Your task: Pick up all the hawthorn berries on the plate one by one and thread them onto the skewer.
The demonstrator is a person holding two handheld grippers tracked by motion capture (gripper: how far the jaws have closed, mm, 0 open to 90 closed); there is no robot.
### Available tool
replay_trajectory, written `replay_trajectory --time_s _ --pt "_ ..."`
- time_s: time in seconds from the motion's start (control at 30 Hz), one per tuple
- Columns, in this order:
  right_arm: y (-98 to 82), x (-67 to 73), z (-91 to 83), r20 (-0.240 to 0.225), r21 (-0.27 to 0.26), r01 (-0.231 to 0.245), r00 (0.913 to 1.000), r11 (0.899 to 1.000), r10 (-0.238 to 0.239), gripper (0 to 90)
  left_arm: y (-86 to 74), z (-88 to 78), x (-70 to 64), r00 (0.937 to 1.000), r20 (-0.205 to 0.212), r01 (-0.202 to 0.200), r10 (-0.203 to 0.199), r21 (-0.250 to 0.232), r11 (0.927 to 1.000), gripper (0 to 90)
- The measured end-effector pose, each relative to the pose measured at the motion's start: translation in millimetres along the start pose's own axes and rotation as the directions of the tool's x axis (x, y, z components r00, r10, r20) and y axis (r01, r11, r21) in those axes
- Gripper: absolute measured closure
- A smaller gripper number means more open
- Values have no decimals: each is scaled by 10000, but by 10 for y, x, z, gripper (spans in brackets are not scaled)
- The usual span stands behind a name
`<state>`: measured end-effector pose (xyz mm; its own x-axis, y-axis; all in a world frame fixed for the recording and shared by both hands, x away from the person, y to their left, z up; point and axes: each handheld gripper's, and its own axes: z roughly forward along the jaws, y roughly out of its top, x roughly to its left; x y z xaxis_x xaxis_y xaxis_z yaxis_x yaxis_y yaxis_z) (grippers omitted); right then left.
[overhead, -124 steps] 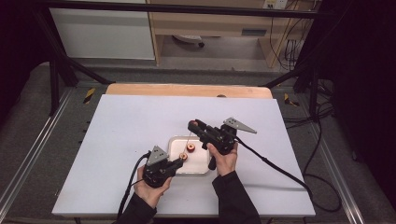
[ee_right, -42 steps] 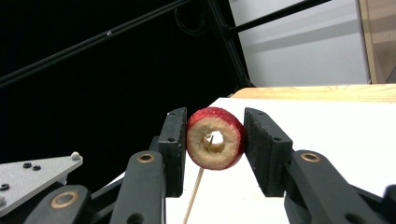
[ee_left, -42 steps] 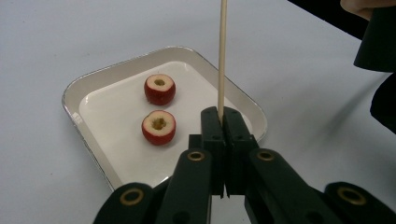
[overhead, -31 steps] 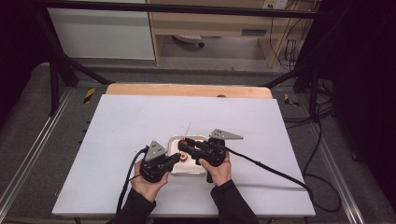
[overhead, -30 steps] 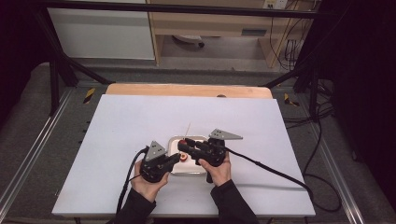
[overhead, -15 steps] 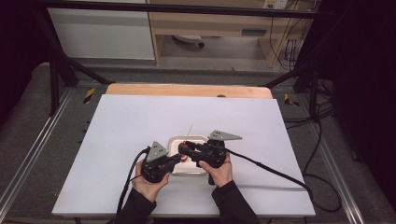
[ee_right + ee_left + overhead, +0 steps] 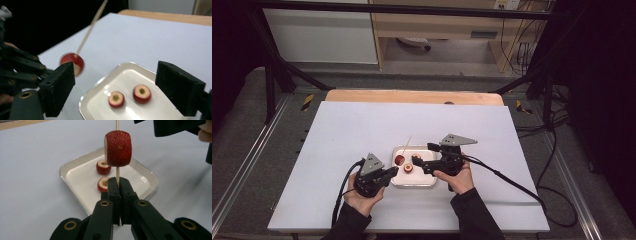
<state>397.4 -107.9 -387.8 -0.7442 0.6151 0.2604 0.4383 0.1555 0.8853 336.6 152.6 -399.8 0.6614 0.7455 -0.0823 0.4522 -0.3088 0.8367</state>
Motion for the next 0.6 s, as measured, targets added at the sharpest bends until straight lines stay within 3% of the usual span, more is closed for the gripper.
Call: replay_trajectory --time_s 0.1,0.3,0.53,0.6 --pt "13 -51 -4 283 631 372 9988 9973 -391 127 -53 -61 53 10000 -59 -46 47 124 9999 887" --pt "59 -153 6 497 1658 660 9959 9839 -752 123 -168 -163 153 9999 -170 17 -13 209 9998 886" --pt "120 -266 85 355 2878 1409 9869 9473 -1576 110 -230 -176 205 9998 -213 25 -19 288 9996 886" --pt "144 -275 126 334 3280 1629 9824 9305 -1838 86 -228 -181 203 9998 -188 45 -40 239 9997 886"
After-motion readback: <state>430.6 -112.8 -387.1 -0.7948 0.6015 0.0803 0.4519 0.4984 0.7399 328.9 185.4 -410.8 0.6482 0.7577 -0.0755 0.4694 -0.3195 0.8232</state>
